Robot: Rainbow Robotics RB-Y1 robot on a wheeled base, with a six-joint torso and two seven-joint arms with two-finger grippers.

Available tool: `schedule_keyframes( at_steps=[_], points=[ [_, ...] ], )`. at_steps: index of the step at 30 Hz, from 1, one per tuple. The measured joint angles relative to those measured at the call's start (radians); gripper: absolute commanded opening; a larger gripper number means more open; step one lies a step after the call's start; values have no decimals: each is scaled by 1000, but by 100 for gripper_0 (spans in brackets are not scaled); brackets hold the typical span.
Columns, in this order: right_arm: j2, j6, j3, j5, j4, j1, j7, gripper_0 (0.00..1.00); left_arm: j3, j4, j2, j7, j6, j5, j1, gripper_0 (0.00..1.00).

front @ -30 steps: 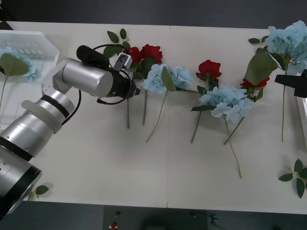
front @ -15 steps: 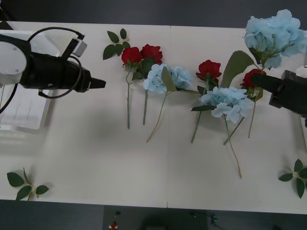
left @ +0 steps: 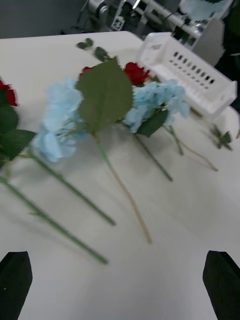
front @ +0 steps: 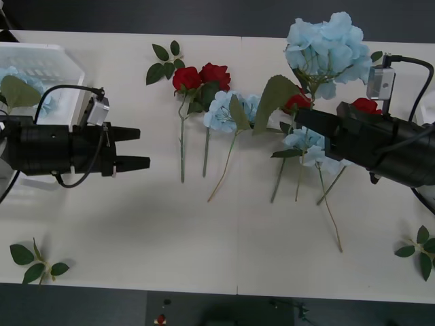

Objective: Put the red flowers into the right box and the blue flowers into the left box

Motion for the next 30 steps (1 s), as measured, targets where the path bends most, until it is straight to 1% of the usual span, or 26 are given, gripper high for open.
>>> schedule_keyframes(
  at_steps=[7,11,18,26,27,28,29,30],
  points=[
    [20,-59,124,25,0,-101,0,0,-5,0,-220,0,58,62,33,100],
    [20,-84,170,30,0,-134,0,0,-71,0,-303,0,58,121,42,100],
    [47,-95,184,99,0,-146,0,0,-171,0,-378,0,19,122,42,100],
    [82,-90,183,136,0,-146,0,0,-224,0,-406,0,-45,122,42,100],
    [82,-89,183,136,0,-146,0,0,-227,0,-407,0,-55,122,42,99],
    [82,-86,183,136,0,-146,0,0,-232,0,-407,0,-66,122,42,87],
    [82,-81,183,136,0,-146,0,0,-237,0,-407,0,-81,122,42,49],
    [82,-76,183,136,0,-146,0,0,-242,0,-407,0,-93,122,42,28]
  ],
)
